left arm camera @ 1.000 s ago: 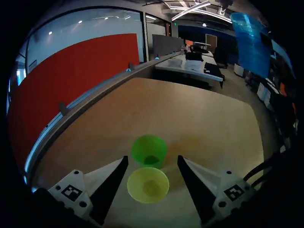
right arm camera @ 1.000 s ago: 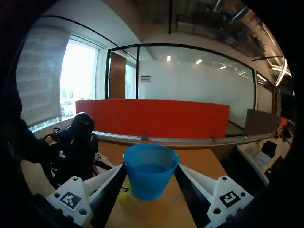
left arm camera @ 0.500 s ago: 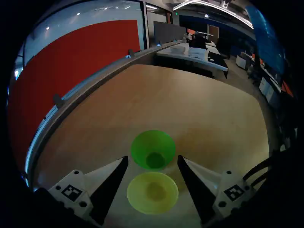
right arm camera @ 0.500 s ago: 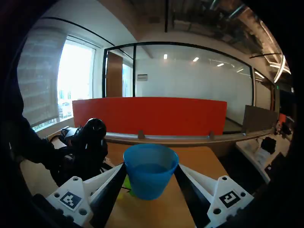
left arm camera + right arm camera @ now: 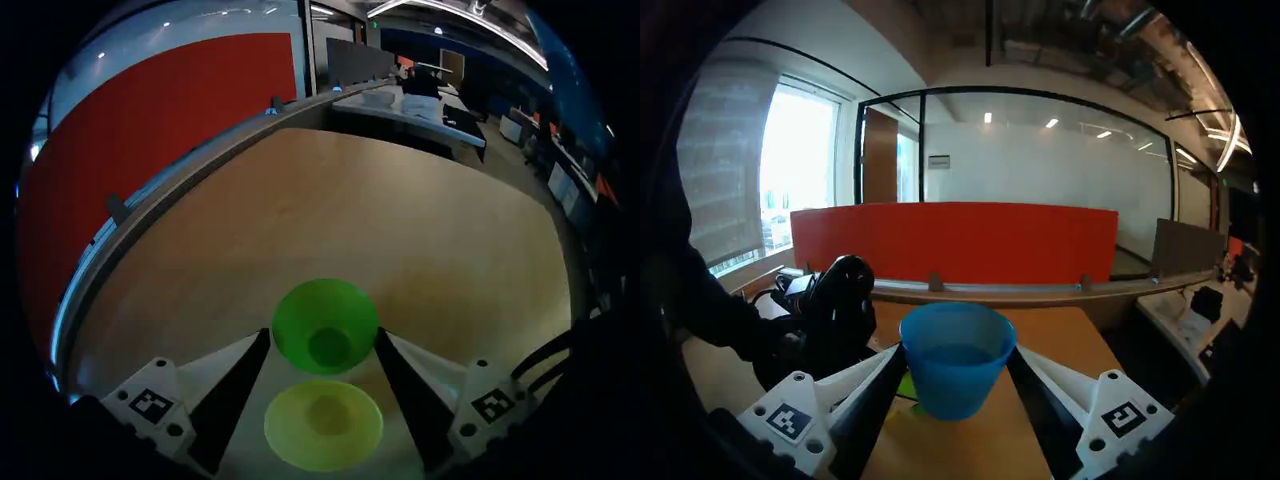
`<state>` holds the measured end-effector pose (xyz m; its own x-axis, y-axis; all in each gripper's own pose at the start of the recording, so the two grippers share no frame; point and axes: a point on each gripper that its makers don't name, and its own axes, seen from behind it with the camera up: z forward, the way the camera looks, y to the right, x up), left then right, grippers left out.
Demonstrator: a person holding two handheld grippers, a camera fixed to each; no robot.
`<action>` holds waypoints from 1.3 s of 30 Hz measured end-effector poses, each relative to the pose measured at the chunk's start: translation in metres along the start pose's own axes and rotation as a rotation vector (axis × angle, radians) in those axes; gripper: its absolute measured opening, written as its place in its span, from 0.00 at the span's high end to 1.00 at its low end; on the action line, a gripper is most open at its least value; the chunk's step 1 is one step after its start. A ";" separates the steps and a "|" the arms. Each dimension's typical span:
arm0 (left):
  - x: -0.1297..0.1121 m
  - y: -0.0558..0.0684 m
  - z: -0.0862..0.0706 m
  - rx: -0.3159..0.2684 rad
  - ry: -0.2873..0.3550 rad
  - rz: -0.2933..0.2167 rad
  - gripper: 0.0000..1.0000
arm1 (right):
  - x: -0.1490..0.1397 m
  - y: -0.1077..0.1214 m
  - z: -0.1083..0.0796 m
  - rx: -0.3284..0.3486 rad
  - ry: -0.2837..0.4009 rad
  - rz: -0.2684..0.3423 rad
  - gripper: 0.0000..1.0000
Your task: Pour water
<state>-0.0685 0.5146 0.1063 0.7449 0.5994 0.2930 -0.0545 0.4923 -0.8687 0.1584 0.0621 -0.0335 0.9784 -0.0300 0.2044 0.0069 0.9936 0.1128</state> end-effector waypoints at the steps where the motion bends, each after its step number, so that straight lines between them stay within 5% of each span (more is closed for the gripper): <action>1: 0.000 0.000 0.001 -0.001 -0.003 0.001 0.04 | 0.000 0.001 0.000 0.000 0.000 0.001 0.10; 29: -0.002 0.006 0.010 -0.003 -0.009 0.038 0.14 | -0.004 0.005 0.004 -0.002 -0.001 0.008 0.10; 39: 0.023 0.007 -0.013 -0.008 0.083 0.020 0.14 | 0.001 0.005 0.004 -0.001 0.006 0.004 0.10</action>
<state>-0.0432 0.5231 0.1016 0.7966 0.5540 0.2419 -0.0648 0.4761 -0.8770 0.1583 0.0670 -0.0292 0.9796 -0.0258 0.1994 0.0035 0.9938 0.1115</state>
